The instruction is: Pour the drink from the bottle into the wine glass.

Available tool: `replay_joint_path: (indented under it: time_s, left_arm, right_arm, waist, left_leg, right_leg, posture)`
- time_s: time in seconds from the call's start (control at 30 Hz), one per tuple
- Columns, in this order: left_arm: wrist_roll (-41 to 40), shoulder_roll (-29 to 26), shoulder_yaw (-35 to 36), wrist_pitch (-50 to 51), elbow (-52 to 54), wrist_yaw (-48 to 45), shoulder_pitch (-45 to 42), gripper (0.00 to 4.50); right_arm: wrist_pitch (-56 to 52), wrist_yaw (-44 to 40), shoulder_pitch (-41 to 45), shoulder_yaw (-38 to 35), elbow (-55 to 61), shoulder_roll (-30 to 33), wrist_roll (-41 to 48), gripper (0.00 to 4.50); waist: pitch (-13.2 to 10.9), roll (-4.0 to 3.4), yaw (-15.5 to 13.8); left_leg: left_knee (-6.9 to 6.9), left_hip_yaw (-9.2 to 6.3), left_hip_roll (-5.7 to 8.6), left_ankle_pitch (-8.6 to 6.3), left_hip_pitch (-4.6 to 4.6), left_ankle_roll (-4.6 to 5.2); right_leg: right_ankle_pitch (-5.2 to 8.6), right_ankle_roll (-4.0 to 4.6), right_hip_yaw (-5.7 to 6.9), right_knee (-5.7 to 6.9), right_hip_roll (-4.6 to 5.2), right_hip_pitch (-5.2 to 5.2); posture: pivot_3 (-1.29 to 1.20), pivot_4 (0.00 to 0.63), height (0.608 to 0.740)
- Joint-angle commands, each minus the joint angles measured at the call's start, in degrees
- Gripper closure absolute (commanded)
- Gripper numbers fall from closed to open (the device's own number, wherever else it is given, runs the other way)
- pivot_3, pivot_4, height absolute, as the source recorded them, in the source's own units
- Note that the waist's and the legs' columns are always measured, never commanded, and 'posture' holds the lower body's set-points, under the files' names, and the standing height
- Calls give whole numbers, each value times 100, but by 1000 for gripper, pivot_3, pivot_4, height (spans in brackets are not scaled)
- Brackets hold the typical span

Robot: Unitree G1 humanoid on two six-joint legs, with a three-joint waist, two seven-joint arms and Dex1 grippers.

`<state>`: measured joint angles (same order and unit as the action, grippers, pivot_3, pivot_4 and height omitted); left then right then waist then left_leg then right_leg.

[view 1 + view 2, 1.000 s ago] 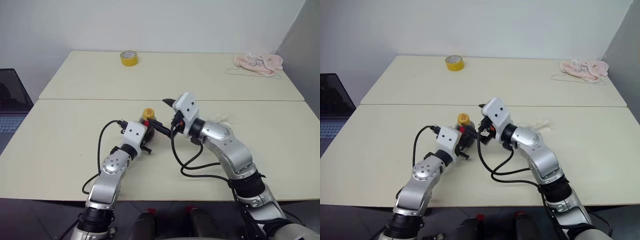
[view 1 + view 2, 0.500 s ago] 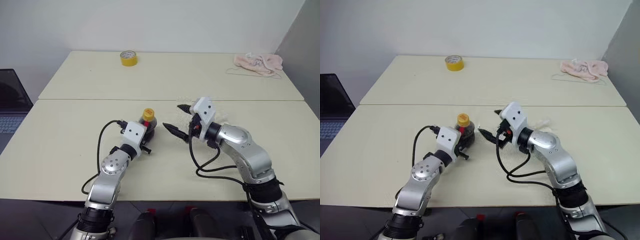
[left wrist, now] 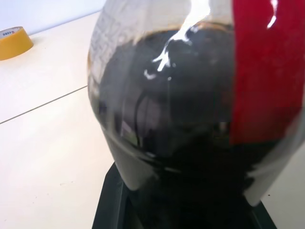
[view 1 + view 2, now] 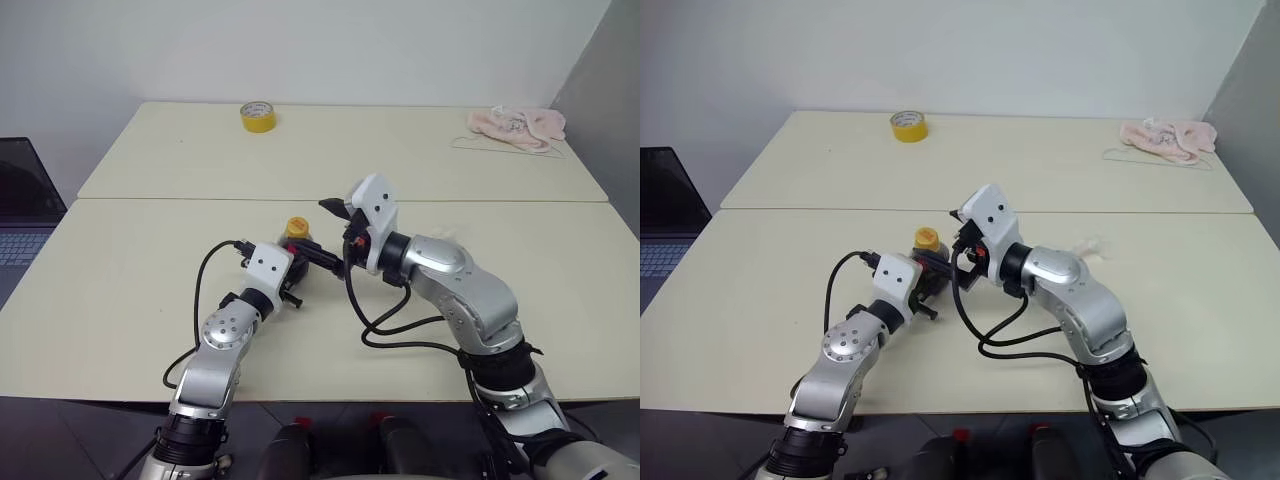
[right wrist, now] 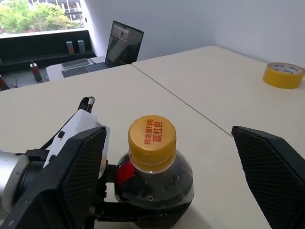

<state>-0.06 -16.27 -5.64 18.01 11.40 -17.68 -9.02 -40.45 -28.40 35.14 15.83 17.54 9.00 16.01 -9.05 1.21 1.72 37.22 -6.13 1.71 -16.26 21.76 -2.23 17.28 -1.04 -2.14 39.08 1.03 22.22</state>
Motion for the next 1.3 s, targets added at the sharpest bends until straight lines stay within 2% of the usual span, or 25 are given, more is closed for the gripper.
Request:
replay_joint_path:
  time_s: [0.03,0.23,0.57,1.13,1.3]
  left_arm:
    - [13,6,7,-57,137,-9,10,3708]
    - [12,20,-3,-53,128,-5,1,3708]
    - [14,24,1,-63,116,-2,8,3708]
    - [13,-2,17,-66,125,-19,33,3708]
    - [14,-20,28,-71,112,-29,27,3708]
  right_arm:
    - [244,38,117,136,61,-64,-151,0]
    - [418,212,133,147,-140,-164,-389,0]
    - [402,232,67,-76,-151,-169,-292,0]
    - [271,22,-265,-197,222,257,-67,0]
    - [-135,-461,-306,-170,601,526,414,0]
  waist:
    - [0,0,0]
    - [0,0,0]
    - [0,0,1]
    - [0,0,0]
    - [0,0,-2]
  left_leg:
    - [0,0,0,0,0,0]
    - [0,-1,0,0,0,0]
    - [-1,-1,0,-1,0,2]
    - [0,-1,0,-2,0,3]
    - [0,0,0,-3,1,6]
  right_leg:
    - [0,0,-1,0,0,0]
    - [0,0,1,2,0,1]
    - [0,0,0,1,0,1]
    - [0,0,1,1,0,0]
    - [0,0,0,0,0,-1]
  posture:
    - [0,150,740]
    - [0,150,740]
    - [0,150,740]
    - [0,150,740]
    - [0,150,740]
